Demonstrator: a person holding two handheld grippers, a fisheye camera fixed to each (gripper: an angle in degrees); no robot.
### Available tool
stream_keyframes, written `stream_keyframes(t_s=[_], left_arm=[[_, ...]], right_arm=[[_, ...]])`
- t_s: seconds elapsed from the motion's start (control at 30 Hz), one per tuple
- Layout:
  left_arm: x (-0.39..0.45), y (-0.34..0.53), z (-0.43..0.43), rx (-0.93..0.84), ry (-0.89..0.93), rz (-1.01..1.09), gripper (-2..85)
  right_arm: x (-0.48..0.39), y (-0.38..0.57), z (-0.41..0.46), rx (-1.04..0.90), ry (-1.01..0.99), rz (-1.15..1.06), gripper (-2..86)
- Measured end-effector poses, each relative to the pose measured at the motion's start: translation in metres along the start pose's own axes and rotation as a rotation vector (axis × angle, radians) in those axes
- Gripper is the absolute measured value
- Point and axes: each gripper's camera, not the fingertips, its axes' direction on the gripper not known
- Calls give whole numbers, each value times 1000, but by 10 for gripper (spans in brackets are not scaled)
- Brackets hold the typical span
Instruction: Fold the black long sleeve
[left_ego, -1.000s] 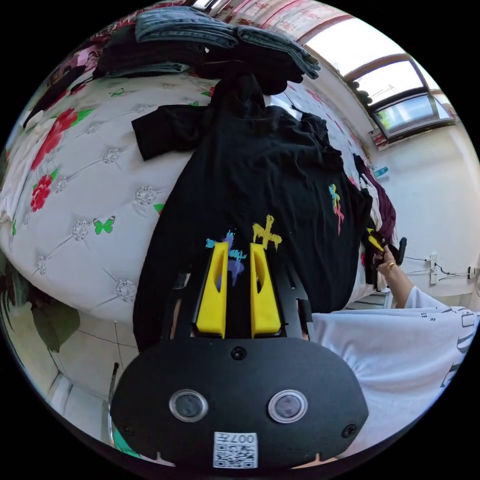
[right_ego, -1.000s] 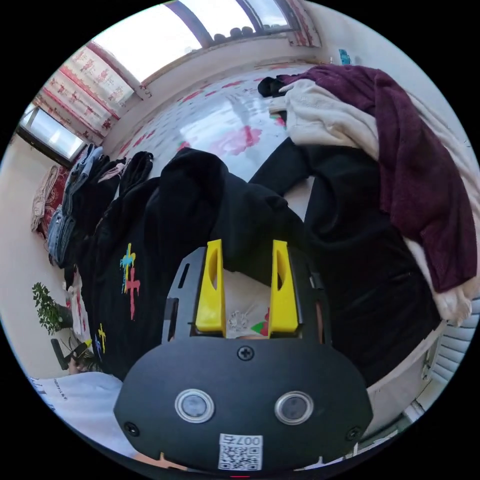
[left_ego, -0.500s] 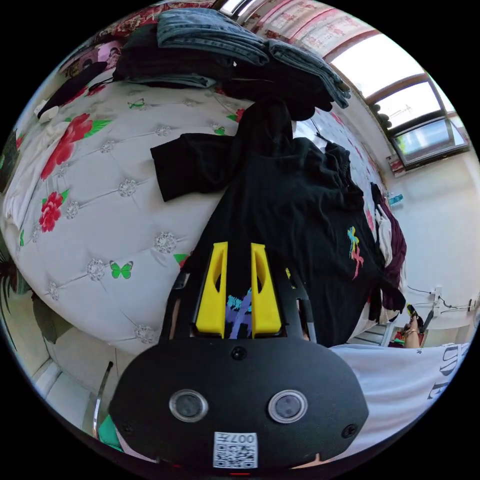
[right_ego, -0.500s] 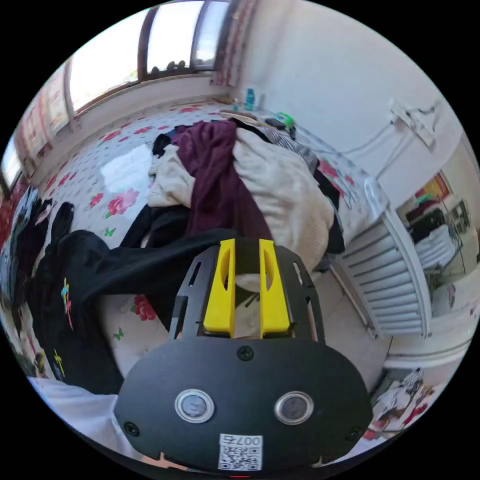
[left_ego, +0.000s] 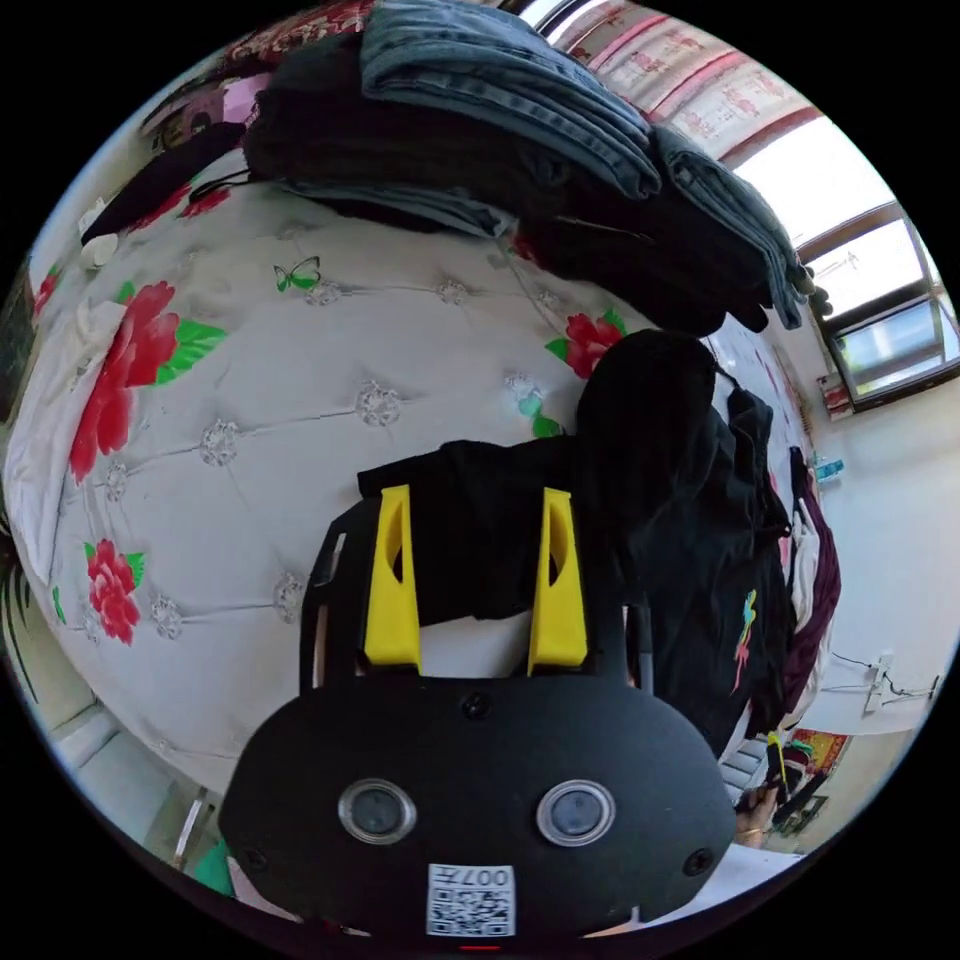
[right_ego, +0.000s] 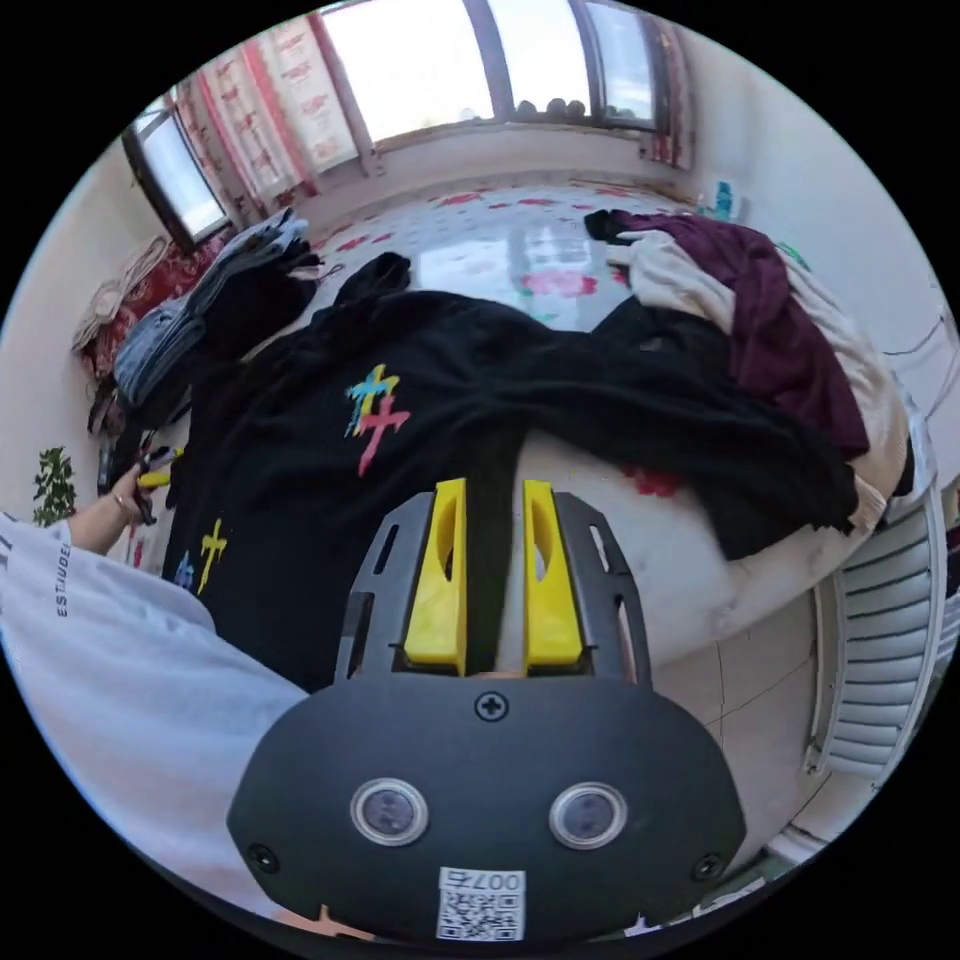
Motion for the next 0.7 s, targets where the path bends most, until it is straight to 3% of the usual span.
stream_keyframes(t_s=[0.07,0.17,0.27,0.37,0.53,0.6,0.7], left_arm=[[15,-10,11,-19,-90,90,97],[20,-38,13,-57,-77,210,58],[-17,-81,-50,128,-130,180,51],[-90,-120,-141,351,-230,6,53],[-172,-145,-165,320,-158,-112,82],[-176,-124,-168,381,-188,-104,83],[-134,-96,-155,431,-190,62,81]], right_arm=[[-59,15,35,-101,1,-133,61],[-106,28,73,-233,-45,-253,54],[-129,42,107,-362,-72,-312,50],[-135,54,111,-307,-21,-319,47],[-128,53,121,-365,-48,-308,48],[-121,43,122,-417,-83,-295,50],[-105,18,103,-282,-106,-276,48]])
